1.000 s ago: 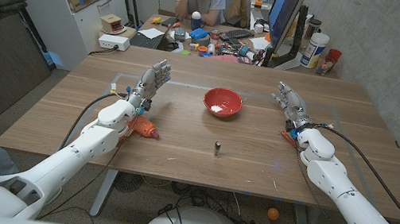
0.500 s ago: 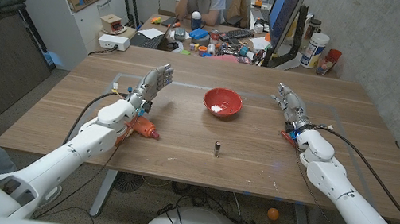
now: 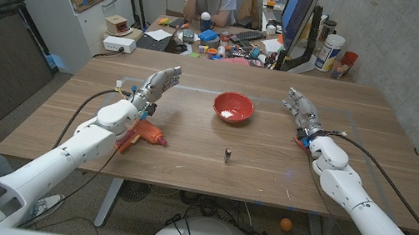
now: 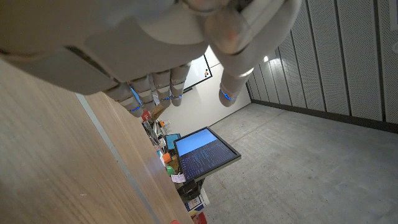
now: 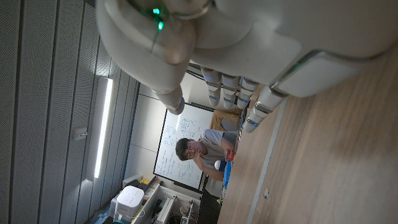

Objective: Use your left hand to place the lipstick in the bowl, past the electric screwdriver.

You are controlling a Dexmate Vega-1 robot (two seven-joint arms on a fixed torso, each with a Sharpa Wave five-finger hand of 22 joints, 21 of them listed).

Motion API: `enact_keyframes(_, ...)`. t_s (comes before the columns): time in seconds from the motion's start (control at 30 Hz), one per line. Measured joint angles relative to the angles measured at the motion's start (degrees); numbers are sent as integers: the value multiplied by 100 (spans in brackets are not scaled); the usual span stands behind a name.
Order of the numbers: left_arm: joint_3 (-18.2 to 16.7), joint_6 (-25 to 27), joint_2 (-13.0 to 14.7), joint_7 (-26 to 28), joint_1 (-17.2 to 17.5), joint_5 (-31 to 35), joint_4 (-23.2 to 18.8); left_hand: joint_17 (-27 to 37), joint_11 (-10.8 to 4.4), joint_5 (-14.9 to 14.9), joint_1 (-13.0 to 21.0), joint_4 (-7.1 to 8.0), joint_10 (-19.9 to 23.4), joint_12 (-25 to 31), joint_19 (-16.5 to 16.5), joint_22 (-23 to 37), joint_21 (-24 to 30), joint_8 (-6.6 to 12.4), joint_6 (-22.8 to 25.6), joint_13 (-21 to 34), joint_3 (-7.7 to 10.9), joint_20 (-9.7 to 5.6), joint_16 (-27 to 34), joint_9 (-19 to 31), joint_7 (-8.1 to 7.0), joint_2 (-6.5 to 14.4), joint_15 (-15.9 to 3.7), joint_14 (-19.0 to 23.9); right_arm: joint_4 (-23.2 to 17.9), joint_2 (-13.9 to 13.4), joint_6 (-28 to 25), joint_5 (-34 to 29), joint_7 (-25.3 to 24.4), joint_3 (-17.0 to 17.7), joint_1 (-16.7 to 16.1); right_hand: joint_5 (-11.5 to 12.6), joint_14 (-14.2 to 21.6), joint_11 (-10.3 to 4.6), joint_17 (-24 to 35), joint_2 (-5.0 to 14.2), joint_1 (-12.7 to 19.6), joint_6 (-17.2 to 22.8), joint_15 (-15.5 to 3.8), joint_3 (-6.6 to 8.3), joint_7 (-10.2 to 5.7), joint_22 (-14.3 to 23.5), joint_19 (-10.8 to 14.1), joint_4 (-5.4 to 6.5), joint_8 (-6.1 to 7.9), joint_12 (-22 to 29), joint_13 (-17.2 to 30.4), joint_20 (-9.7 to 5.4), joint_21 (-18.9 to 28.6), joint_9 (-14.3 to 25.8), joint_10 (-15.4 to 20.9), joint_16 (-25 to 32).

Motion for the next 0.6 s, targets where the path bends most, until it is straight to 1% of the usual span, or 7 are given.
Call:
enact_keyframes(0.1,34,74,136,-10,18,111,-164,0,-41,0,145,-56,42,7,0,0,0,19,0,27,56,0,0,0,0,-22,-42,42,-9,3,-2,-7,0,-9,0,0,0,0,0,0,0,0,0,0,0,0,0,0,0,0,0,0,0,0,0,0)
enact_keyframes(0.23,77,165,269,-9,28,278,-334,-15,-36,0,350,-90,106,39,0,0,0,62,0,27,90,0,22,0,0,-56,-16,128,-27,10,-3,-23,-5,-22,0,0,0,0,0,0,0,-1,0,0,-1,0,0,0,0,0,0,0,0,0,0,0)
enact_keyframes(0.3,121,242,399,11,35,447,-512,-15,-29,0,439,-120,171,39,22,0,0,62,0,27,120,-22,22,0,0,-65,-33,178,-35,11,-5,-31,-8,-26,0,0,0,0,-1,0,0,-23,0,0,-22,0,-22,0,0,0,0,22,0,0,0,0)
enact_keyframes(0.33,121,255,399,12,35,474,-512,-15,-51,0,474,-129,194,72,23,0,0,84,13,27,129,-23,22,0,-13,-53,-41,186,-38,11,-6,-34,-8,-27,0,0,0,0,0,0,0,-33,0,0,-32,0,-42,0,0,0,0,42,0,0,0,0)
enact_keyframes(0.47,182,364,590,48,44,747,-782,-15,-100,39,615,-138,244,84,23,1,0,84,61,27,157,-23,22,0,-61,-58,-28,238,-53,11,-16,-45,-11,-39,-3,0,0,-1,-1,0,0,-32,0,0,-32,0,-41,0,0,0,-1,41,0,-1,0,0)
enact_keyframes(0.57,214,421,698,59,44,891,-937,-15,-103,39,720,-145,292,92,27,1,22,128,92,51,178,-19,59,2,-92,-65,-58,271,-64,12,-21,-48,-13,-43,-5,0,0,-1,-1,0,0,-33,0,0,-32,0,-41,0,0,0,-1,41,0,0,0,0)
enact_keyframes(0.6,226,450,741,61,45,959,-998,-15,-103,39,759,-153,307,119,48,1,22,128,92,54,186,2,66,17,-93,-98,-55,274,-70,11,-25,-50,-13,-46,-5,0,0,-1,-1,0,0,-32,0,-2,-31,0,-41,2,0,0,-1,41,0,-1,0,-20)
